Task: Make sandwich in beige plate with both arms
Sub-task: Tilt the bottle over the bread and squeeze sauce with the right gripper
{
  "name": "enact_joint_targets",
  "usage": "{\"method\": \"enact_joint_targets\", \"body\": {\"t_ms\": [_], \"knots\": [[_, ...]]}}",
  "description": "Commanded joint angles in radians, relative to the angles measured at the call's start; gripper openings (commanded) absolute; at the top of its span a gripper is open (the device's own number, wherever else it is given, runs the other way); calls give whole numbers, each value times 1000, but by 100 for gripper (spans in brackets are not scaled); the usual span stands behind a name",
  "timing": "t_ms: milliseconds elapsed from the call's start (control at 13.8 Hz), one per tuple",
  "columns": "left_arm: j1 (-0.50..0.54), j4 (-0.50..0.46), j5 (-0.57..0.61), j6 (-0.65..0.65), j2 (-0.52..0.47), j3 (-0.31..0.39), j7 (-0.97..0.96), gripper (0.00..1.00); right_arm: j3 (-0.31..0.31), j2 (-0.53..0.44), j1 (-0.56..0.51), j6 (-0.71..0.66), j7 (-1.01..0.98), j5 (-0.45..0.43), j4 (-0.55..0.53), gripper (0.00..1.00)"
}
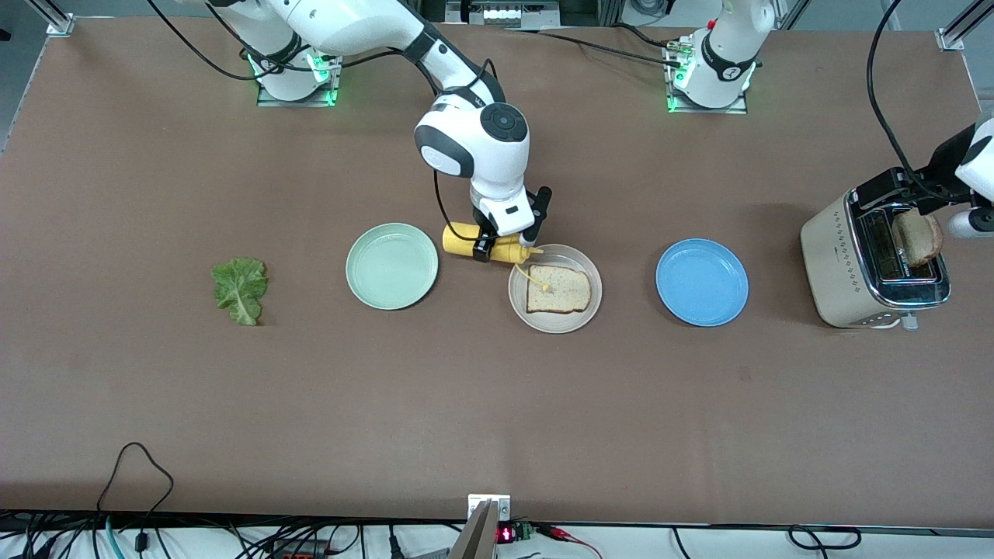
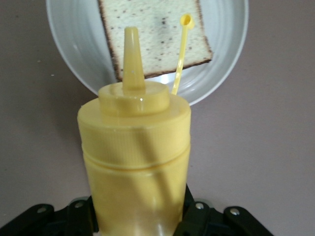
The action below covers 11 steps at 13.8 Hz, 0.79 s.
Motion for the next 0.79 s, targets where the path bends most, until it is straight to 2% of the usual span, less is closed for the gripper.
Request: {"method": "enact_joint_targets", "body": {"t_ms": [0,145,217,506,723], "knots": [[6,-16,24,-5,-17,-3,6,100,-1,-46,-41,-40,-13,-10,14,0],[8,-16,24,-4,-16,-2,4,100,4,-108,-91,-76,-77,14,-3,0],[8,-16,24,-5,-16,0,4,100,9,-158,-137,-74,-128,69,-38,0],[8,-16,24,-4,-16,0,-2,100,29,-350,-346,-74,-552,363,-179,0],[6,-13,23,1,-17,-5,-2,100,30,-462,-501,-33,-840,543,-322,0]]}}
